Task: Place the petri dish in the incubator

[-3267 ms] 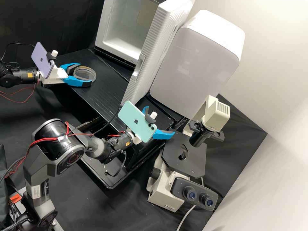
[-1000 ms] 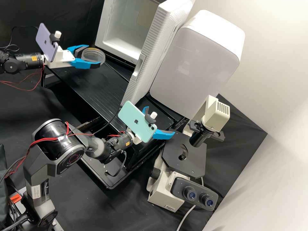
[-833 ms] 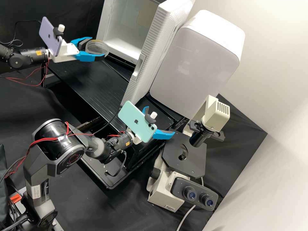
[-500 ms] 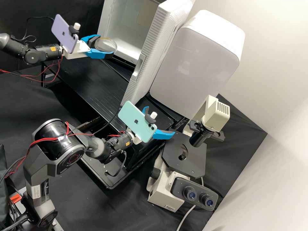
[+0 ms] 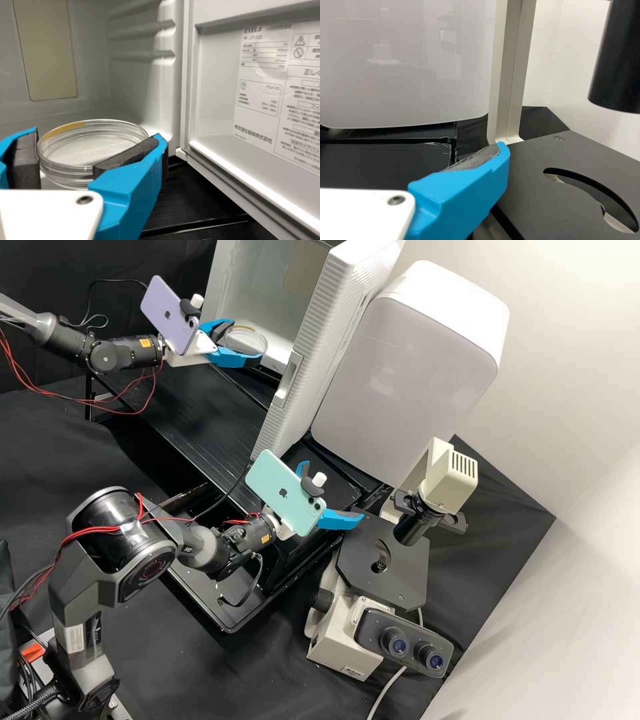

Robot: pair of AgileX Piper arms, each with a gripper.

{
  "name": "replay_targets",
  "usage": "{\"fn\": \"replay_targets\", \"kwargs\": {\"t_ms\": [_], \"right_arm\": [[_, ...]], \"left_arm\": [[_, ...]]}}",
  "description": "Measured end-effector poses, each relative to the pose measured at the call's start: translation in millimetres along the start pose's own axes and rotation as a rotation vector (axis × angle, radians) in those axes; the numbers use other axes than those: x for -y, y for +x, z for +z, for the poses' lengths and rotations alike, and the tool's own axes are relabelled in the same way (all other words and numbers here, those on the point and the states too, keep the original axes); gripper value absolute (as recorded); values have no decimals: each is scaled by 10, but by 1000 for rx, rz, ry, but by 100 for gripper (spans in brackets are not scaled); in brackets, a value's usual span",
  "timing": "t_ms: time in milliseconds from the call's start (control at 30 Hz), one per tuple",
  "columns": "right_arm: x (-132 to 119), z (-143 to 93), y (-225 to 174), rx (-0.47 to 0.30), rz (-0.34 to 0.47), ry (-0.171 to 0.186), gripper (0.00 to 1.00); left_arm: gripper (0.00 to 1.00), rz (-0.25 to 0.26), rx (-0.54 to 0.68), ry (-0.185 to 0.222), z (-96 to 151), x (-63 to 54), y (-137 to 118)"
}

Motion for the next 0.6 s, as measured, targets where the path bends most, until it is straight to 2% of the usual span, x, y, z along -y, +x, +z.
{"fn": "replay_targets", "kwargs": {"t_ms": [267,433,600], "right_arm": [[0,0,0,0,0,0,100],[0,0,0,0,0,0,100],[0,0,0,0,0,0,100]], "left_arm": [[0,18,-55,-38,32,-64,265],[0,21,-79,-22,12,-76,370],[0,23,-84,-36,12,-90,373]]}}
